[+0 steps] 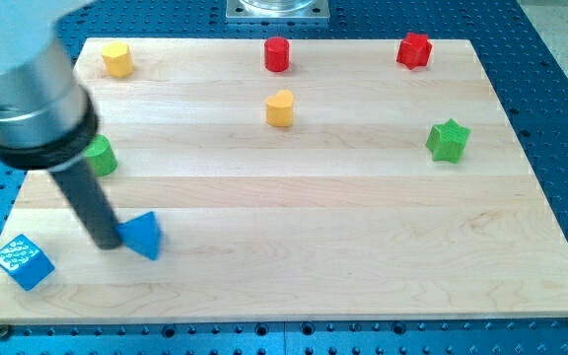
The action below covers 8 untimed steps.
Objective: Move the triangle to the bottom left of the heart
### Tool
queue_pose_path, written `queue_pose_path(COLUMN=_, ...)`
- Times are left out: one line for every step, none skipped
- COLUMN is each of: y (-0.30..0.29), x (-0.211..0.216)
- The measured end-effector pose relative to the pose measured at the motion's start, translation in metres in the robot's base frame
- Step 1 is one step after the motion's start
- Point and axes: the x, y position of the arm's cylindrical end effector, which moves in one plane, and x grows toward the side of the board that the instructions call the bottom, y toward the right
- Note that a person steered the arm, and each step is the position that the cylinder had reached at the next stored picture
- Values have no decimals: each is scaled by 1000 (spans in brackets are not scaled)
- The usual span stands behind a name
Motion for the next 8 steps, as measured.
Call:
queue_pose_path(y=32, x=3)
queue_pose_path(y=3, x=14)
queue_pose_path(y=4, x=14)
queue_pose_path(y=8, x=18)
queue_pose_path(y=11, x=31)
queue_pose_path(y=21, x=38)
queue_pose_path(y=23, x=42)
queue_pose_path(y=18, x=43)
